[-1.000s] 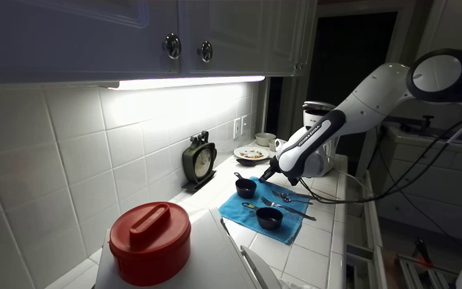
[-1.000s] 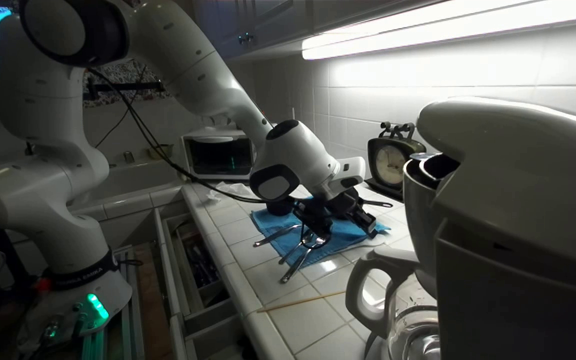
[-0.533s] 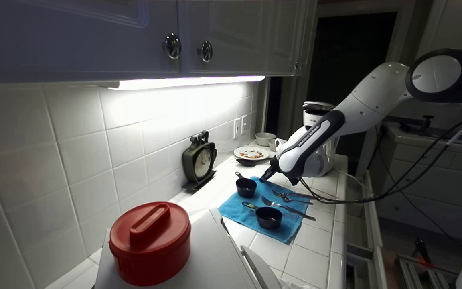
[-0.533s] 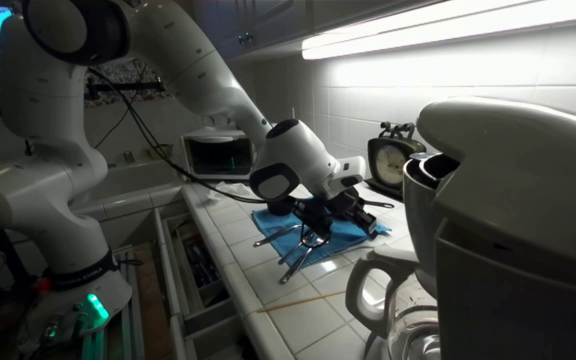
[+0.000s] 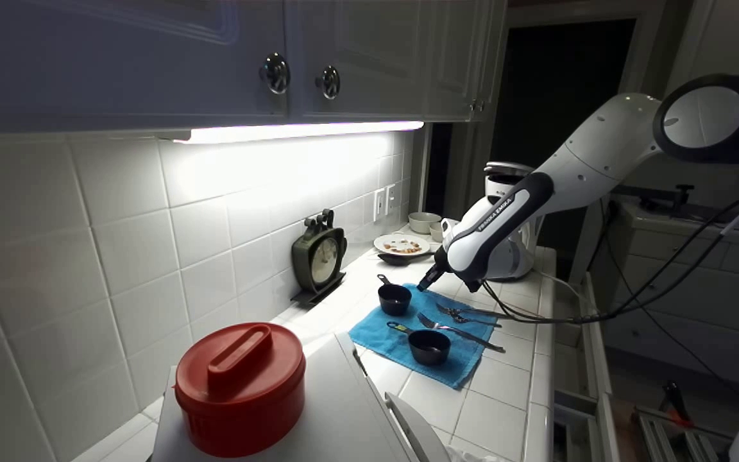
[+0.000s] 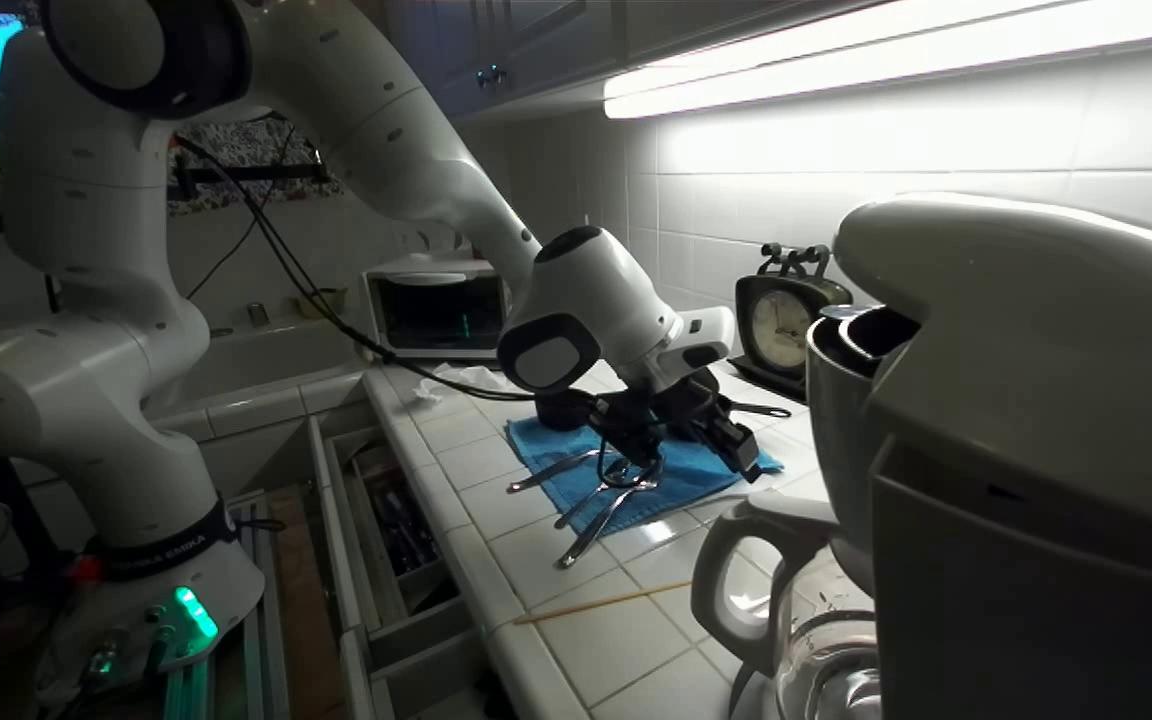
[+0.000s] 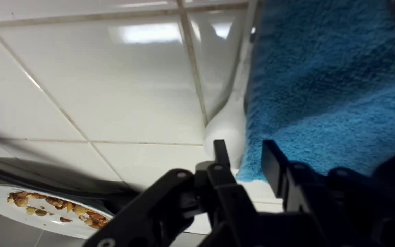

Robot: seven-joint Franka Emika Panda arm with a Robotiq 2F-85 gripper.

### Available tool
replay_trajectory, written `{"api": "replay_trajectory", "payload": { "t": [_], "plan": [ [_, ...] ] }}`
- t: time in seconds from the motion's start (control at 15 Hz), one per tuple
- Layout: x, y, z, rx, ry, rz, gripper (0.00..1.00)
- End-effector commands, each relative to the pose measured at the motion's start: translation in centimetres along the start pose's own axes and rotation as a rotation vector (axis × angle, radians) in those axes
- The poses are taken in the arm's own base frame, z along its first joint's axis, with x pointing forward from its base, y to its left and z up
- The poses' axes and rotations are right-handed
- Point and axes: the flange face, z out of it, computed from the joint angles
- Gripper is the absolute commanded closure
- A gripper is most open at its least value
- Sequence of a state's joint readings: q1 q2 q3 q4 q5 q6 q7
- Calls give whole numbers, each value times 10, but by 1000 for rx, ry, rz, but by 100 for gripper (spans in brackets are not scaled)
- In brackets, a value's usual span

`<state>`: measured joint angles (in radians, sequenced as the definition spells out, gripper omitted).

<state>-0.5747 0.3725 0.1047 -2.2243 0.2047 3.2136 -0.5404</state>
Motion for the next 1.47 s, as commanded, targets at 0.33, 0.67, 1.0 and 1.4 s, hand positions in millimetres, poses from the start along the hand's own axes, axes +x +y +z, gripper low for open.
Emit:
{"api": "replay_trajectory", "payload": {
  "t": [0.33, 0.67, 1.0, 1.4],
  "plan": [
    [-8, 22, -5, -58, -27, 132, 3],
    [-1, 16, -4, -52, -26, 223, 0],
    [19, -16, -2, 69, -20, 81, 0],
    [16, -10, 1, 137, -71, 4, 0]
  ]
}}
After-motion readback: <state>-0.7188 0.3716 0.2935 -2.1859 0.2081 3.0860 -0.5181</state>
